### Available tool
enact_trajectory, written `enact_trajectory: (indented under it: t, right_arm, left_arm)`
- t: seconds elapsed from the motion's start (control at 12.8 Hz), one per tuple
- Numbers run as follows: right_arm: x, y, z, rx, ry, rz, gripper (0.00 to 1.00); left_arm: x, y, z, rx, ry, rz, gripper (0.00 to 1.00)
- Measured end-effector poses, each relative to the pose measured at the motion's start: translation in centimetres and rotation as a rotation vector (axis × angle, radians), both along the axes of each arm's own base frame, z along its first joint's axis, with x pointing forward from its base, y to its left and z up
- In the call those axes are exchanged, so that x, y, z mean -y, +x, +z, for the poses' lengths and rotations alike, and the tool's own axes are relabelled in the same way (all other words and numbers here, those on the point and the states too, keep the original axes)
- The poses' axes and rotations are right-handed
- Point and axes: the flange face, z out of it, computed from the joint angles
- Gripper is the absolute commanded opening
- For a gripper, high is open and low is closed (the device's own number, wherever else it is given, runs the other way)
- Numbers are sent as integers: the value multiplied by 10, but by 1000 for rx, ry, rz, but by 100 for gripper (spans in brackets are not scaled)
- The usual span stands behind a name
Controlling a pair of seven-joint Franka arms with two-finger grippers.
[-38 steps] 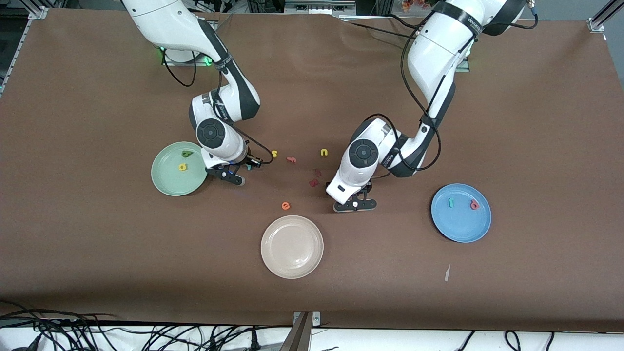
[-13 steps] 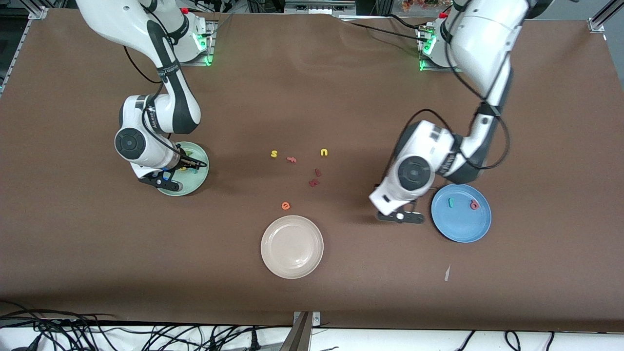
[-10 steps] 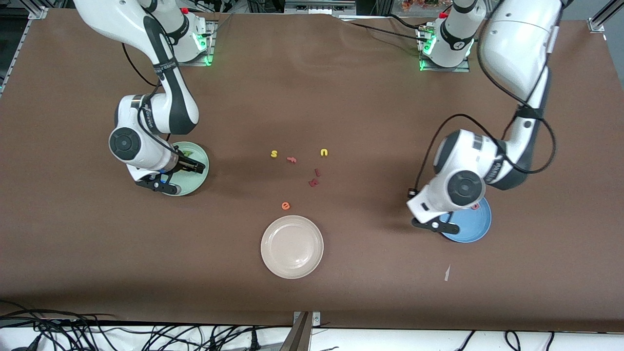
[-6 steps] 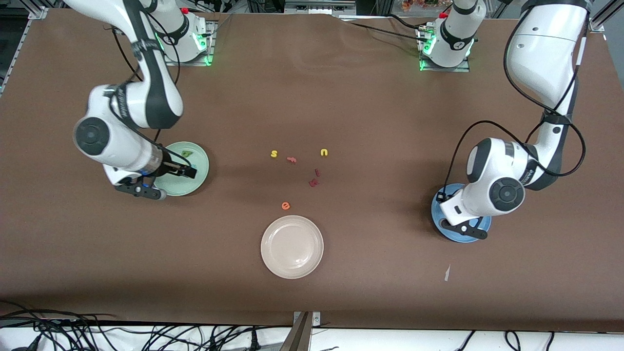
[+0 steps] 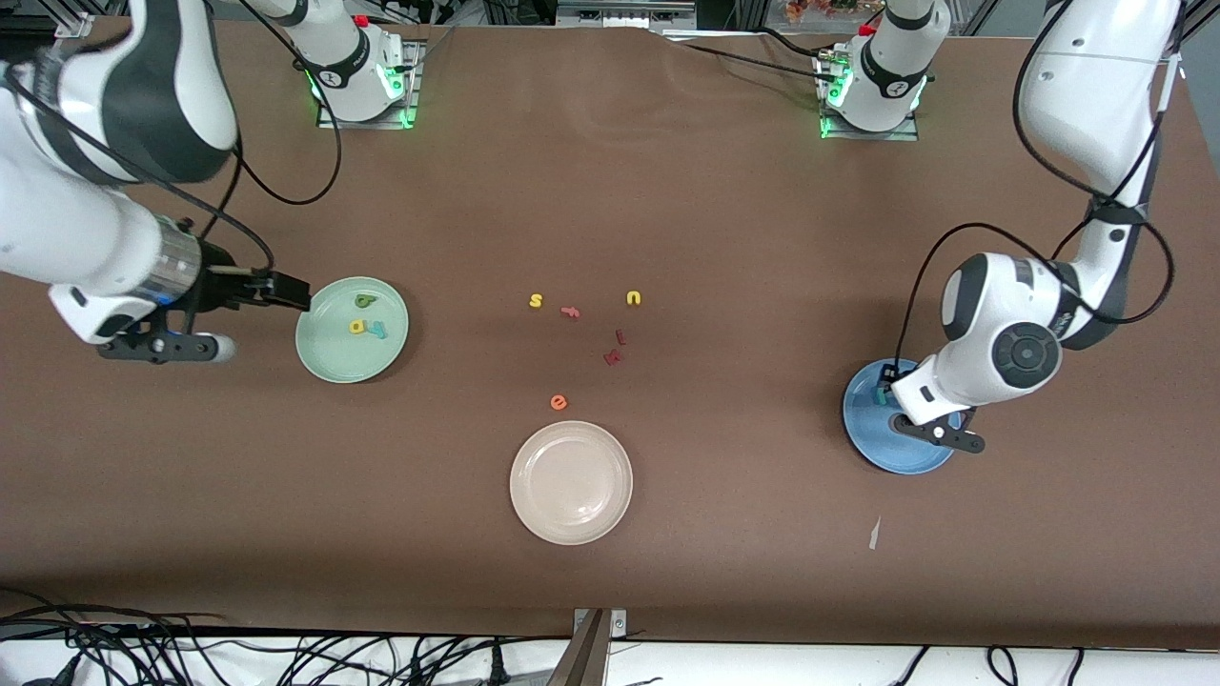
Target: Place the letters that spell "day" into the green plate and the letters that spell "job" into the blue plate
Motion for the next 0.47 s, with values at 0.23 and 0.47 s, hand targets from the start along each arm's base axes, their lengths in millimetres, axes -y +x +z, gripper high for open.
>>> enact_trajectory:
  t: [0.23,0.47]
  right_arm:
    - [3,-13,32,52,-49,51,100]
    - [49,-23,45,59,-16,-1,100]
  left_arm:
    - [-24,10,66,-66,26,51,100]
    - [-31,7,126,-84,41,73,100]
